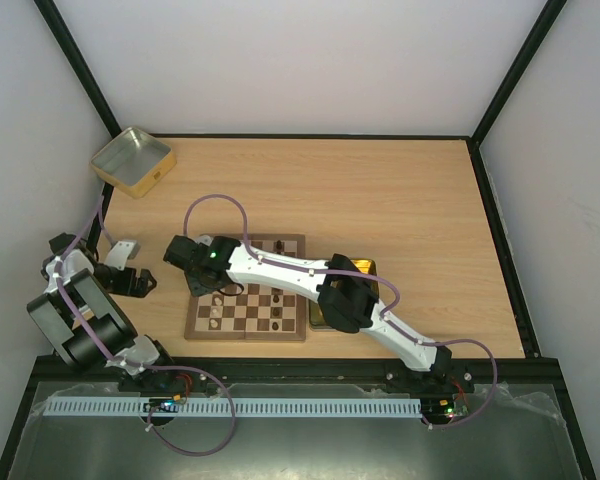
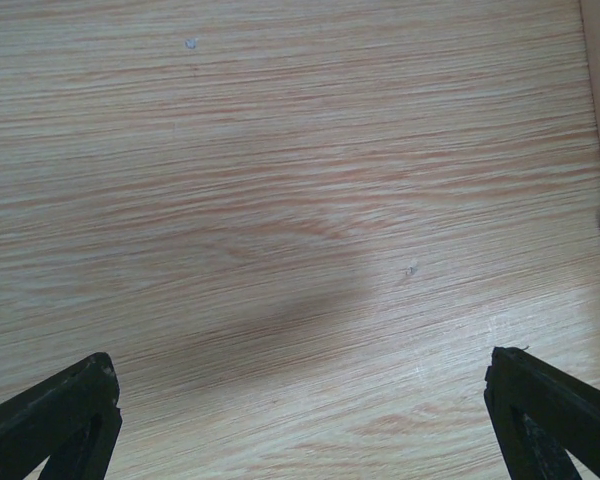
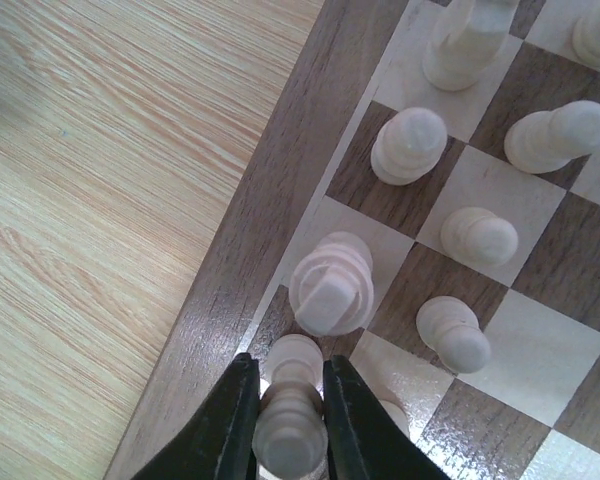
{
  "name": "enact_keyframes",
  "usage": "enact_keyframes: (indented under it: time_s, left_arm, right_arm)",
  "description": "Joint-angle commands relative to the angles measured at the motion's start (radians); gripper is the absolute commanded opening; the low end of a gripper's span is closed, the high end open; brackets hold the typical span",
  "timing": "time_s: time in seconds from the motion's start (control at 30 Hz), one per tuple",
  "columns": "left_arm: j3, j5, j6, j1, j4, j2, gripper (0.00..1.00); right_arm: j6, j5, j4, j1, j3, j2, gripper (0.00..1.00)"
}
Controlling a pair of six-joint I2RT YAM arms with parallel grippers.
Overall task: Set up the chess pieces on the board
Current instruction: Place the chess piece on the chessboard, then pick up the chess piece from the storage box.
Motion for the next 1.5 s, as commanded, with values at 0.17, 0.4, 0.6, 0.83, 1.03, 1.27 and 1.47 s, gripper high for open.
enact_keyframes:
  time_s: [0.17,0.4,0.6,0.83,1.03,1.27,1.47]
  left_arm:
    - [-0.024,0.023,0.034,0.018,-0.003,0.015,0.99]
    - [-0.029,0.024,0.037,0.02,-0.003,0.018,0.99]
    - [-0.034,0.023,0.039,0.02,-0.007,0.017,0.99]
    - [-0.034,0.021,0.039,0.02,-0.017,0.004,0.99]
    - [-0.047,0.013,0.045,0.027,-0.023,-0.021,0.99]
    - [-0.055,0.008,0.059,0.034,-0.029,-0.057,0.99]
    - [-0.041,0.02,0.048,0.034,-0.051,-0.063,0.99]
  right_arm:
    - [-0.006,0.013,0.011,-0.001,-0.001,0.016,0.25]
    - [0.0,0.008,0.018,-0.001,0.003,0.005,0.29]
    - [0.003,0.023,0.009,-0.002,0.003,-0.044,0.3]
    - [0.01,0.014,0.041,-0.002,-0.057,-0.132,0.35]
    - [0.027,0.075,0.075,-0.004,-0.165,-0.258,0.49]
    - [0.099,0.205,0.135,-0.095,-0.586,-0.591,0.57]
    - [0.151,0.195,0.239,-0.234,-1.062,-0.864,0.48]
